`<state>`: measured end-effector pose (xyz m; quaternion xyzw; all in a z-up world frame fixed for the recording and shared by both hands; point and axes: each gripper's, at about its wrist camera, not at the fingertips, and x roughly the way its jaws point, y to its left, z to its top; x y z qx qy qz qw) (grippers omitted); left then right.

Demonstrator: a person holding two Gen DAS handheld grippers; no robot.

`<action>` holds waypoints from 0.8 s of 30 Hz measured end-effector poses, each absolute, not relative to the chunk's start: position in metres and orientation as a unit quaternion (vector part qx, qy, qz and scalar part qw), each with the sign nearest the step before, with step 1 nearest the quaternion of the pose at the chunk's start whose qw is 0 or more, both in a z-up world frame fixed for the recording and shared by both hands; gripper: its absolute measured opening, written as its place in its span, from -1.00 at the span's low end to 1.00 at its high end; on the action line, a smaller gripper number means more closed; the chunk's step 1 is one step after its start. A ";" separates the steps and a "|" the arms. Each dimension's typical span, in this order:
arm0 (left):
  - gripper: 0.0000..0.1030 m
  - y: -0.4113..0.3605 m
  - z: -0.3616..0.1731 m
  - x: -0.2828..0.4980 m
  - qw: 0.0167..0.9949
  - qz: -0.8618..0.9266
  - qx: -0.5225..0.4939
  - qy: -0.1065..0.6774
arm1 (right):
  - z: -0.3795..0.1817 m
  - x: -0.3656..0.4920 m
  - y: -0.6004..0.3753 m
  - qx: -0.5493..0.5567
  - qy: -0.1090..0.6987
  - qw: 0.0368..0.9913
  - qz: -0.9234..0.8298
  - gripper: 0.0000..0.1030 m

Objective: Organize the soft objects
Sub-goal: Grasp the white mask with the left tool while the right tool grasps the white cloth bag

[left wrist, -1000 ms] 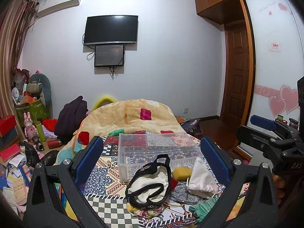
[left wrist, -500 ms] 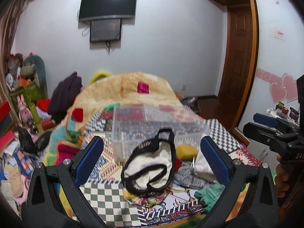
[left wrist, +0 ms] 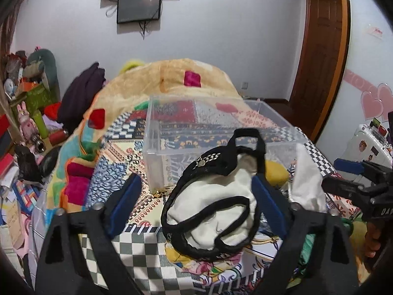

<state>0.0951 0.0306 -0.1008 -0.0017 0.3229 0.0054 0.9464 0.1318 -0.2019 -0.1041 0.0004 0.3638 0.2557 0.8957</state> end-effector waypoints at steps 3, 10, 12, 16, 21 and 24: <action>0.57 0.040 -0.109 0.105 0.941 0.003 -0.015 0.337 | -0.112 0.136 -0.195 -0.008 0.377 0.889 0.259 0.55; 0.20 0.053 -0.131 0.121 0.927 -0.018 -0.046 0.373 | -0.124 0.144 -0.191 -0.005 0.406 0.872 0.274 -0.15; 0.06 0.051 -0.134 0.124 0.924 -0.028 -0.052 0.378 | -0.126 0.145 -0.190 -0.005 0.410 0.868 0.279 -0.35; -0.19 0.041 -0.140 0.127 0.920 -0.045 -0.071 0.383 | -0.128 0.143 -0.187 -0.011 0.410 0.868 0.281 -0.64; -0.83 0.034 -0.138 0.123 0.921 -0.050 -0.070 0.380 | -0.124 0.138 -0.189 -0.011 0.400 0.873 0.280 -0.78; -0.90 0.035 -0.130 0.114 0.924 -0.052 -0.074 0.372 | -0.119 0.136 -0.191 -0.012 0.390 0.877 0.281 -0.80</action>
